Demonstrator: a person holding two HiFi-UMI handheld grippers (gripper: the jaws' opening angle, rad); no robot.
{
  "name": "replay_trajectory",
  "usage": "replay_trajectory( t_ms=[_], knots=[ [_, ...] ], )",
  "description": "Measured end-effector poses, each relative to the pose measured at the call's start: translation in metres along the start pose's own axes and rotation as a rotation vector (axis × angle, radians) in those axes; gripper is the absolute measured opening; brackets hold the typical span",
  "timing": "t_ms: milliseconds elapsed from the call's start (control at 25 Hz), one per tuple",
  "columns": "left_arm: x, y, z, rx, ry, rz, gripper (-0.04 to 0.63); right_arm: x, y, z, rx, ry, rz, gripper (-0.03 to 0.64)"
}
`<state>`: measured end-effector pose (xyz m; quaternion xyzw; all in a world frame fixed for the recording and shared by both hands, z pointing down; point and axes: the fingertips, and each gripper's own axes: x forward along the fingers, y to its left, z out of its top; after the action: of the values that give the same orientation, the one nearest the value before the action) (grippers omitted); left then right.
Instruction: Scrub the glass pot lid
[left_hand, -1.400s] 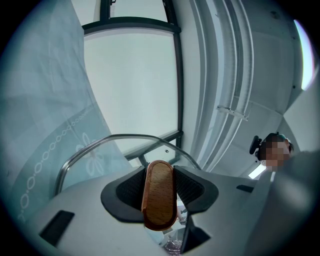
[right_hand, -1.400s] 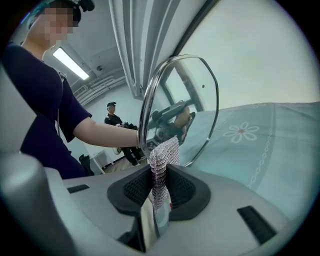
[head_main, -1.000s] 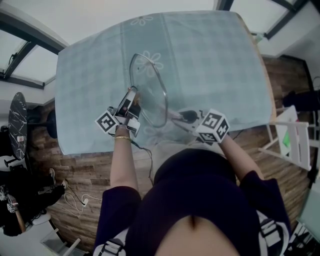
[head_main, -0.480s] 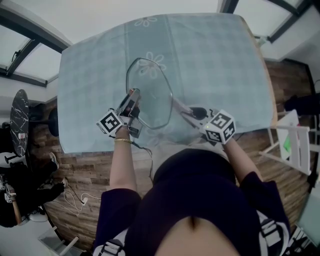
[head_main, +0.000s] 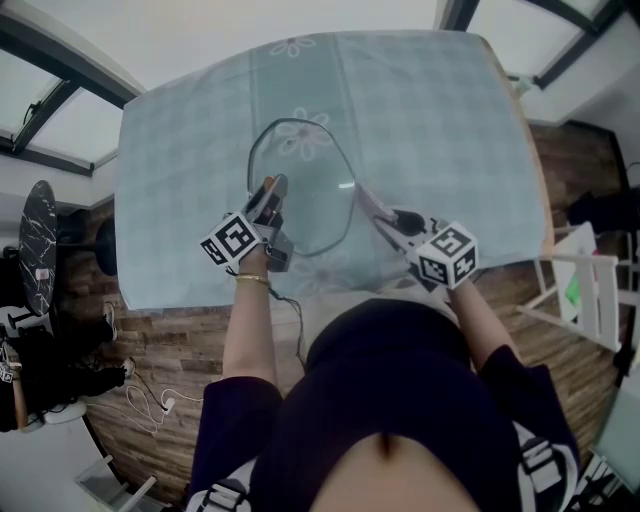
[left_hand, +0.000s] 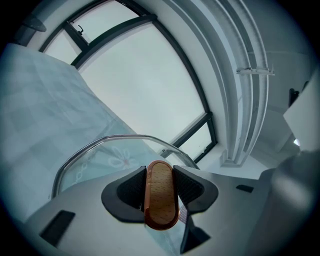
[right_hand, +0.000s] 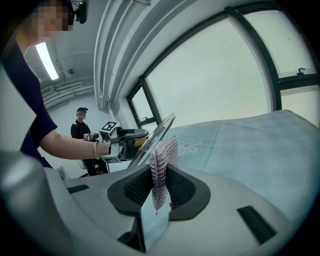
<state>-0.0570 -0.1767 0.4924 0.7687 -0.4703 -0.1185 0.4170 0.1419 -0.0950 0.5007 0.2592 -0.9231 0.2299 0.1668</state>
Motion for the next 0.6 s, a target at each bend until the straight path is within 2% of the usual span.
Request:
replay_trajectory(
  t_ms=[240, 600],
  knots=[
    [0.012, 0.006, -0.005, 0.008, 0.032, 0.045, 0.167, -0.009, -0.022, 0.005, 0.020, -0.025, -0.091, 0.080],
    [0.029, 0.016, -0.020, 0.056, 0.128, 0.138, 0.167, -0.015, -0.040, 0.011, 0.057, -0.065, -0.144, 0.080]
  ],
)
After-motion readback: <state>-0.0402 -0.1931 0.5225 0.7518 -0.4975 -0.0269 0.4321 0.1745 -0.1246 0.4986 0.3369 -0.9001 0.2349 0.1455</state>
